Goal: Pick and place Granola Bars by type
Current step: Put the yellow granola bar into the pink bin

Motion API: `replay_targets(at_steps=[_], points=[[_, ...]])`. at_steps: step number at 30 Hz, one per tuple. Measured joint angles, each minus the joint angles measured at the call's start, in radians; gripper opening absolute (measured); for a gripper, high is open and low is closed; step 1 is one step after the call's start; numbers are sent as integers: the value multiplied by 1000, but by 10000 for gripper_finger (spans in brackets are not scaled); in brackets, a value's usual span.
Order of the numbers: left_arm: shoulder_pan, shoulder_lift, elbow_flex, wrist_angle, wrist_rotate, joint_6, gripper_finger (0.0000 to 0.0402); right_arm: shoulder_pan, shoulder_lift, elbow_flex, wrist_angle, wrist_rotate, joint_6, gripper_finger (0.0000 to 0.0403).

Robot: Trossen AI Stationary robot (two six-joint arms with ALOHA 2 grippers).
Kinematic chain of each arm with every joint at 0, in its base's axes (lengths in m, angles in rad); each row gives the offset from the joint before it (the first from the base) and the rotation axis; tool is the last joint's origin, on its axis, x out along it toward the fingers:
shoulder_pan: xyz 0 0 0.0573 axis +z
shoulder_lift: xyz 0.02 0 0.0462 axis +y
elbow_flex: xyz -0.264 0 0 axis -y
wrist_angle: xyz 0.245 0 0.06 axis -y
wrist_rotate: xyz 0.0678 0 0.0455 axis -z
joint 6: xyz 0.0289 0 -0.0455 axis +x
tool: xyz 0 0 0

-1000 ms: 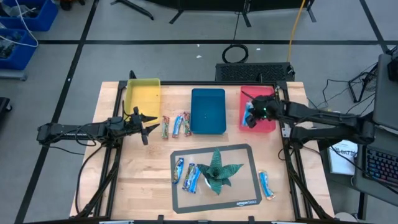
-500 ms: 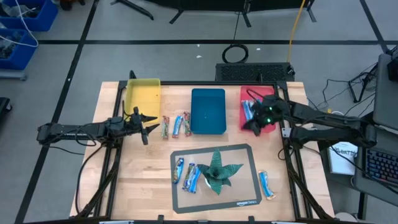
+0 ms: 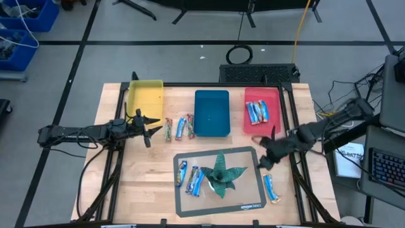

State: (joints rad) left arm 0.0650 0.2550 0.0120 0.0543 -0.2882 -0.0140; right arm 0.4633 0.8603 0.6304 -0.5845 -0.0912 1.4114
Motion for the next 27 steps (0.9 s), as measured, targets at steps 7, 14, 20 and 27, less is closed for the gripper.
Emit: replay_targets(at_steps=[7, 14, 20, 27], points=[[0, 0, 0, 0, 0, -3, 173, 245, 173, -1, -123, 37, 328, 118], [0, 0, 0, 0, 1, -15, 173, 294, 275, -1, -77, 38, 433, 118], [0, 0, 0, 0, 1, -16, 173, 298, 347, -1, -54, 35, 442, 118], [0, 0, 0, 1, 1, -17, 173, 298, 394, 0, 33, 35, 439, 118]])
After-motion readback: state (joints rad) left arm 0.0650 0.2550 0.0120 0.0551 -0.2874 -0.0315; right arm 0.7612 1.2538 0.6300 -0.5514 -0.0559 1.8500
